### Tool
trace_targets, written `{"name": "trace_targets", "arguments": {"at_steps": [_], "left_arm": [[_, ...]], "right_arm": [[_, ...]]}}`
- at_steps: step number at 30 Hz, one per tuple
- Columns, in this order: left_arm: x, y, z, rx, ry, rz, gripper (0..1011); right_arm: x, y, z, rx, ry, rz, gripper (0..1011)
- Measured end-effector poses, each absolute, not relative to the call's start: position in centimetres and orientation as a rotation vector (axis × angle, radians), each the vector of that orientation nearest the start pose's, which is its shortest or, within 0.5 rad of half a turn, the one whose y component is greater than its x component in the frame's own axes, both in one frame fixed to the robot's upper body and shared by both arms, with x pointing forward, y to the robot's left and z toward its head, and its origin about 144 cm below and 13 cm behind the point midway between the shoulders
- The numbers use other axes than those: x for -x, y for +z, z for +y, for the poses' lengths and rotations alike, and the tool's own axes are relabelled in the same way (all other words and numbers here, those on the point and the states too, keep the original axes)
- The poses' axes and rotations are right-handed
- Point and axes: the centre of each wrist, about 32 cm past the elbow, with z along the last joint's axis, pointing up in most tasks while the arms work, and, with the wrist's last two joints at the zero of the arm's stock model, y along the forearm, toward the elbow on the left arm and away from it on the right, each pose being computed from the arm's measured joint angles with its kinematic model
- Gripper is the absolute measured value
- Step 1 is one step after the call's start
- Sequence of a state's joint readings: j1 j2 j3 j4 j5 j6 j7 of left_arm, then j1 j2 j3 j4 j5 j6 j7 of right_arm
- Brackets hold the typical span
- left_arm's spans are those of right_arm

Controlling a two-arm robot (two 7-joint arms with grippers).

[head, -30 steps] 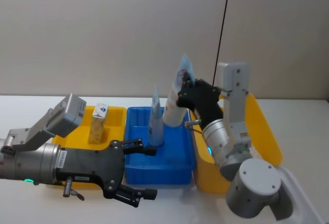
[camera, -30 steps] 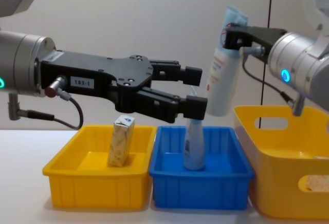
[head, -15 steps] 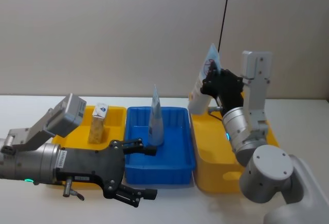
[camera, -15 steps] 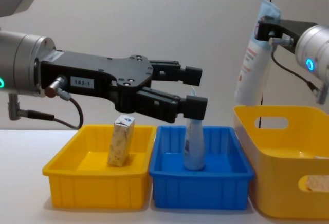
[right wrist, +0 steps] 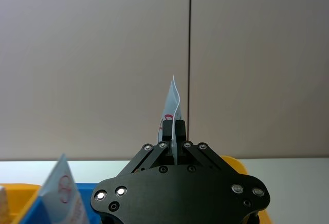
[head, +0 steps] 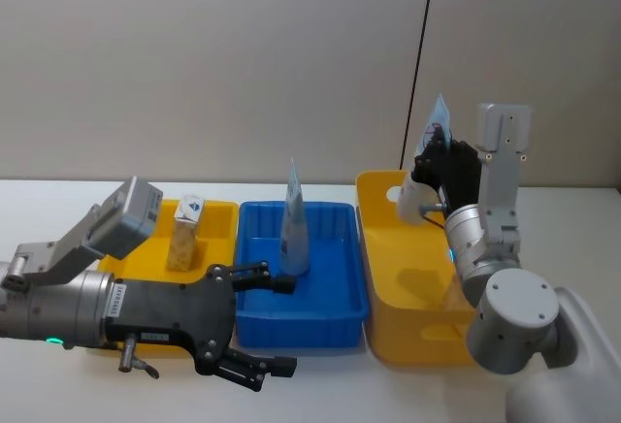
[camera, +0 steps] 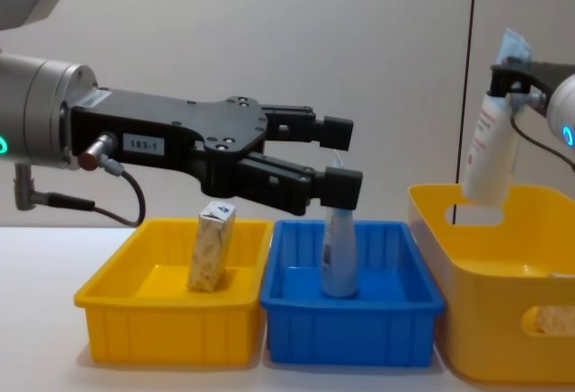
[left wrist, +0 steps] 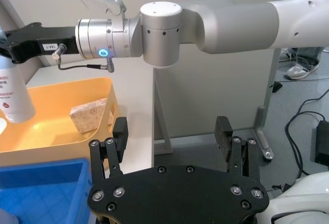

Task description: Bimanual collaborative sorting of washing and personal care products

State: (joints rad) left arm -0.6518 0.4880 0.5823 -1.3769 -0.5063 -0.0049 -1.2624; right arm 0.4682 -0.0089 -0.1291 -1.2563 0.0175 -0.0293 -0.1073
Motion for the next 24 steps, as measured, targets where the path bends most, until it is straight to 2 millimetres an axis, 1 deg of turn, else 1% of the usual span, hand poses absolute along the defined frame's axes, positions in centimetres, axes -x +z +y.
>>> {"name": "trace_targets", "arguments": {"at_steps": [9,22,24], "left_arm": [[-58.7,128.5,24.0,-0.135,-0.077,-0.227,1001],[-58.7,128.5,24.0,-0.135,-0.077,-0.227,1001],[-58.7,128.5,24.0,-0.135,-0.077,-0.227,1001]], "right_arm": [[-60.1,121.2,-19.0,-0.074,-1.625,-0.144,0],[-61.7,119.3,-18.7,-0.004,-1.676,-0.123,3],[-61.9,119.0,-18.5,0.006,-1.679,-0.123,55]]}}
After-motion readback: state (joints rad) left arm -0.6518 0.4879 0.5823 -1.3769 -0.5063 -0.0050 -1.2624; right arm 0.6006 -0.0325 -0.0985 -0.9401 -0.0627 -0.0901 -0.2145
